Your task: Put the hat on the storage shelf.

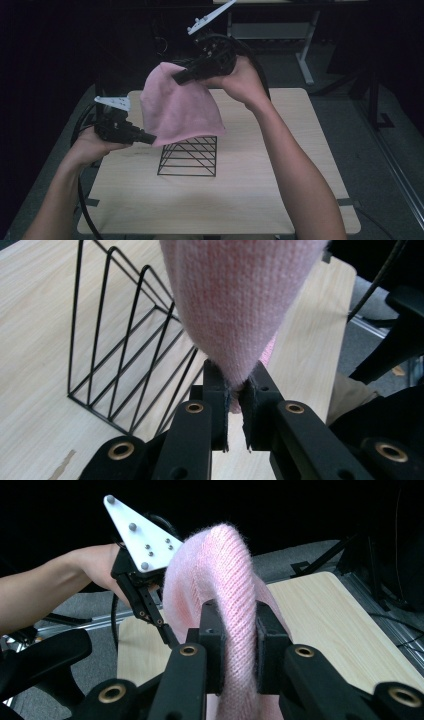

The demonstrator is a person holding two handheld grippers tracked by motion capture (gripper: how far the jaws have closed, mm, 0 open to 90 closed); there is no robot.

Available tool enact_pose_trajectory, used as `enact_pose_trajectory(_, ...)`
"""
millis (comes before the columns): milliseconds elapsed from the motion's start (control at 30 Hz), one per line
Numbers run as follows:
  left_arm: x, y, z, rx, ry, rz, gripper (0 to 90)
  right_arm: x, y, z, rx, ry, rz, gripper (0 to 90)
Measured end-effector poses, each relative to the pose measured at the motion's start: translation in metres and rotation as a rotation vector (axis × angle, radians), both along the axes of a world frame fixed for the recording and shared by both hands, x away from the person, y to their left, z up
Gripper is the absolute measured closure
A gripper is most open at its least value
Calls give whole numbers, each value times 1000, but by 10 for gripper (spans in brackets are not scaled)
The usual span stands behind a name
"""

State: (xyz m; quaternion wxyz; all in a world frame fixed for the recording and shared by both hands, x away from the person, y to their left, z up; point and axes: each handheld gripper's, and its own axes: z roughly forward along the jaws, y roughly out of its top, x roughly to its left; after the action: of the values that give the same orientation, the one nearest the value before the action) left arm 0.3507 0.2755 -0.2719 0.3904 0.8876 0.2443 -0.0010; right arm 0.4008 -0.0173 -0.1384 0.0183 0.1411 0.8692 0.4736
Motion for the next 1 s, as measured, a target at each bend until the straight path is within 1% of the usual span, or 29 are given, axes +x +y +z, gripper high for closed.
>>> enact_pose_trajectory(67,1,0,-1,0,-1,15,824,2,-1,-3,-3,2,-3,777)
enact_pose_trajectory(100,1,0,-2,-2,7,22,824,2,-1,-4,0,5,-6,777)
enact_pose_trajectory(167,4,0,-3,13,7,15,824,3,-1,-6,-1,15,-14,777)
enact_pose_trajectory(233,6,-2,-5,17,13,24,824,5,-2,-9,0,8,-15,777)
enact_pose_trajectory(267,7,-2,-5,27,16,27,824,6,-3,-10,0,17,-17,777)
enact_pose_trajectory(300,8,-3,-6,25,20,33,824,7,-4,-12,0,22,-21,777)
enact_pose_trajectory(400,10,-4,-9,38,16,40,824,9,-8,-17,-3,22,-27,776)
enact_pose_trajectory(533,13,-10,-13,62,7,42,824,10,-13,-24,7,30,-33,776)
enact_pose_trajectory(633,14,-13,-14,80,0,42,824,11,-18,-30,13,50,-43,775)
enact_pose_trajectory(700,15,-15,-16,85,1,40,824,11,-21,-33,19,53,-50,774)
enact_pose_trajectory(767,17,-17,-16,89,1,41,823,10,-25,-35,16,50,-64,774)
enact_pose_trajectory(800,18,-18,-17,92,1,43,822,10,-26,-37,16,45,-65,774)
enact_pose_trajectory(967,19,-22,-20,111,-7,50,822,8,-33,-42,25,53,-69,773)
enact_pose_trajectory(1000,19,-23,-20,117,-7,51,822,8,-34,-43,28,47,-68,772)
